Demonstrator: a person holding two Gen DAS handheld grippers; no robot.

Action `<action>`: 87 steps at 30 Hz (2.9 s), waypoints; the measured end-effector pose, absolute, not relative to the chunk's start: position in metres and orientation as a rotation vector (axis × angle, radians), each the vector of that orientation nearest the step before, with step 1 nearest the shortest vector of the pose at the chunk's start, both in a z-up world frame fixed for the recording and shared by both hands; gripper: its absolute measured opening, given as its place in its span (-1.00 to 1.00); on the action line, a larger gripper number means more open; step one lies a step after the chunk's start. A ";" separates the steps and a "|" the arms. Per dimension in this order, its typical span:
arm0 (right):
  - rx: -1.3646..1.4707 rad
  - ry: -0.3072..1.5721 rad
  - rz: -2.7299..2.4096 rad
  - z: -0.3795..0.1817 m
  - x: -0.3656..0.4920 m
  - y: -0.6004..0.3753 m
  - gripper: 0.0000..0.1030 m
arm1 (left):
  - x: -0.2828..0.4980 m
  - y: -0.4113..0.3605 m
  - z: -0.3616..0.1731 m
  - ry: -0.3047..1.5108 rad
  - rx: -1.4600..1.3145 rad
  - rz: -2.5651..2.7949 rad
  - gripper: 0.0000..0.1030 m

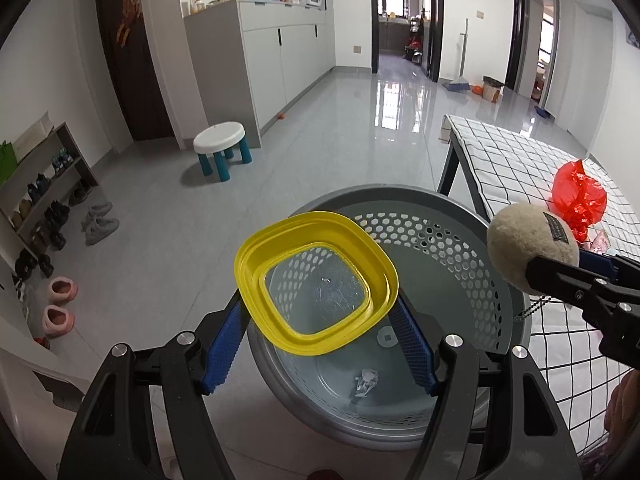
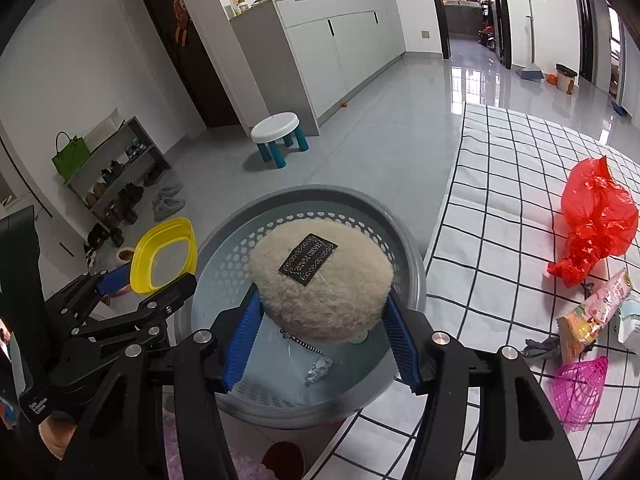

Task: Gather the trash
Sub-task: 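Carry the yellow lid and fuzzy ball over the grey basket, then open both tools above the basket to drop the lid and ball, then move both tools away from the basket toward the items on the sheet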

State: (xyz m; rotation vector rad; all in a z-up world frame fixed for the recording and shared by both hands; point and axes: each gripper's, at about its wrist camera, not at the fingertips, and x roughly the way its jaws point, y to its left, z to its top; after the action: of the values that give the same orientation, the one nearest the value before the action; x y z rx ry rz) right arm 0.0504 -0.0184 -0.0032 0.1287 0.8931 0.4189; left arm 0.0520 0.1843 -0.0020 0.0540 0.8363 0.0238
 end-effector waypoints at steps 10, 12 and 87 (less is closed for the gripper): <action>0.098 0.938 0.422 -0.016 0.063 -0.004 0.12 | 0.057 0.182 -0.009 0.880 0.048 0.004 0.33; 0.089 0.943 0.419 -0.018 0.065 -0.001 0.12 | 0.057 0.182 -0.011 0.885 0.046 0.002 0.34; 0.221 0.877 0.061 -0.001 -0.063 -0.166 0.43 | 0.012 0.104 0.033 0.708 0.079 -0.130 0.87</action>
State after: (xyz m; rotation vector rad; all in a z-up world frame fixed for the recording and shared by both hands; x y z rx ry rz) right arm -0.0630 -0.1658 -0.0011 0.2211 0.8769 0.0608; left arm 0.0120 0.1040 0.0328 0.0789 0.7080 -0.1305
